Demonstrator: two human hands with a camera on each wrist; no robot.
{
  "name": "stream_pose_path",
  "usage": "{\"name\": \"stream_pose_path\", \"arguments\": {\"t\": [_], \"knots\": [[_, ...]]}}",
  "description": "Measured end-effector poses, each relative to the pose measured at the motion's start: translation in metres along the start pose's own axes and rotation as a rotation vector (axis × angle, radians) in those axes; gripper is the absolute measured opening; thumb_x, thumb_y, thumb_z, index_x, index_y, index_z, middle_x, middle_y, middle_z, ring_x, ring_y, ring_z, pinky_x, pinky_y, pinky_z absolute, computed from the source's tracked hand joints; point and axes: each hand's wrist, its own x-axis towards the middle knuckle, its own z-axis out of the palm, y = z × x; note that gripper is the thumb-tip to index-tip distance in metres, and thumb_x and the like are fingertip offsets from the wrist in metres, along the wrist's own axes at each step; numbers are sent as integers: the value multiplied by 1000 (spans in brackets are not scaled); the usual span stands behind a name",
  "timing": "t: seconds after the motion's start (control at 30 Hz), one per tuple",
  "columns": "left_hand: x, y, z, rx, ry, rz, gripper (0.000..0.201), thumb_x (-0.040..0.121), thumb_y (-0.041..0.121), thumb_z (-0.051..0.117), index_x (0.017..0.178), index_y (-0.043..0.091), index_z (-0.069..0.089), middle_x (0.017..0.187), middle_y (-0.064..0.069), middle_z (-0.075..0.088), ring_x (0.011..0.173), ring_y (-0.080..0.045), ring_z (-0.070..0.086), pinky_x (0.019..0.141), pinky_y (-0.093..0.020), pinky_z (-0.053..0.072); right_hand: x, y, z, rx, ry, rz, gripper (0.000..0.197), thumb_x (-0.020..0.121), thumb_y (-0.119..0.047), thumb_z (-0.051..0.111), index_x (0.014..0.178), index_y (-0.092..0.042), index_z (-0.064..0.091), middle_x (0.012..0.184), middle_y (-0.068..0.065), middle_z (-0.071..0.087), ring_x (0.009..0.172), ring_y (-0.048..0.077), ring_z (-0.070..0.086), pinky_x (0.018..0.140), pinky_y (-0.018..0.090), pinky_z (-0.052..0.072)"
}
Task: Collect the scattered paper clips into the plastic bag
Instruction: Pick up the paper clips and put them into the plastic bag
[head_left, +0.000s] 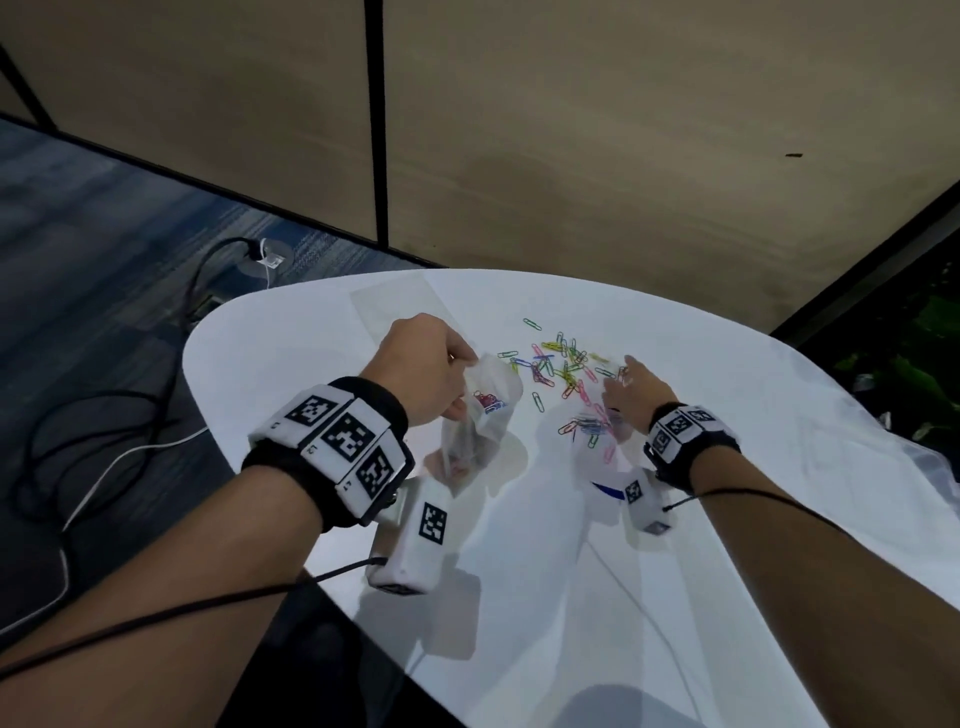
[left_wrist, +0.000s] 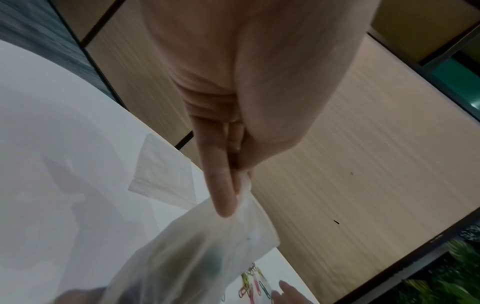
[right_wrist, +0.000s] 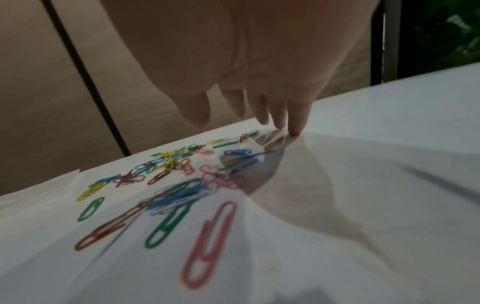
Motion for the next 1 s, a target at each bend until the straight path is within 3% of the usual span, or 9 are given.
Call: {"name": "stream_pose_path", "arguments": {"t": [0.1, 0.23, 0.33, 0.43, 0.63, 0.7, 0.77, 0.9, 1.0], "knots": [[-1, -2, -6, 12, 13, -3, 22, 100, 2, 52, 110, 3, 71, 83, -18, 71, 70, -32, 77, 66, -35, 66, 8, -23, 12, -75, -16, -77, 68, 97, -43, 42, 155, -17, 16, 160, 7, 24, 144, 29, 30, 118, 40, 27], [0, -1, -3, 12, 1, 3, 23, 100, 2, 52, 112, 2, 71, 84, -18, 70, 67, -31, 76, 69, -38, 66, 8, -50, 20, -402, -75, -266, 63, 88, -33, 43, 148, -17, 36, 153, 4, 32, 137, 29, 37, 111, 37, 35], [1, -2, -1, 16, -2, 9, 23, 100, 2, 52, 112, 1, 71, 87, -19, 69, 68, -32, 76, 68, -39, 66, 3, -58, 24, -515, 54, -357, 32, 85, -8, 57, 116, -12, 63, 118, 13, 62, 106, 29, 59, 84, 30, 47], [0, -1, -1, 13, -8, 2, 22, 100, 3, 52, 113, 2, 70, 84, -18, 69, 70, -34, 77, 70, -39, 66, -5, -53, 21, -527, 137, -340, 24, 85, -4, 56, 102, -11, 71, 98, 11, 69, 89, 27, 66, 77, 28, 54], [1, 2, 0, 15, -20, -1, 23, 100, 3, 52, 114, 2, 70, 85, -20, 71, 71, -34, 76, 73, -41, 65, -10, -25, -7, 235, 123, -19, 10, 78, -11, 77, 87, -14, 80, 90, 1, 75, 87, 20, 70, 93, 26, 53], [2, 3, 1, 13, -24, -1, 24, 100, 2, 52, 115, 1, 70, 86, -21, 72, 71, -34, 76, 73, -42, 65, -22, -24, -20, 699, -11, 57, 14, 76, -2, 79, 89, -4, 76, 94, 13, 75, 80, 22, 73, 85, 32, 59], [2, 3, 2, 13, -26, -4, 25, 100, 1, 51, 116, 0, 70, 86, -21, 72, 69, -33, 76, 72, -43, 65, -43, -34, -34, 1024, -148, 15, 20, 81, 6, 72, 100, 9, 69, 98, 23, 71, 75, 22, 74, 75, 26, 61], [2, 4, 5, 27, -25, -8, 25, 100, 1, 51, 117, 2, 69, 83, -19, 72, 68, -32, 76, 73, -41, 65, -91, -69, -55, 1171, -410, -170, 19, 88, 7, 62, 107, 10, 64, 97, 17, 73, 87, 21, 73, 75, 20, 58], [2, 4, 6, 27, -30, -6, 25, 99, 0, 52, 116, 2, 70, 82, -19, 73, 68, -33, 76, 74, -43, 65, -116, -94, -49, 1082, -463, -254, 17, 87, 9, 62, 103, 10, 66, 93, 17, 73, 82, 22, 73, 76, 23, 58]]}}
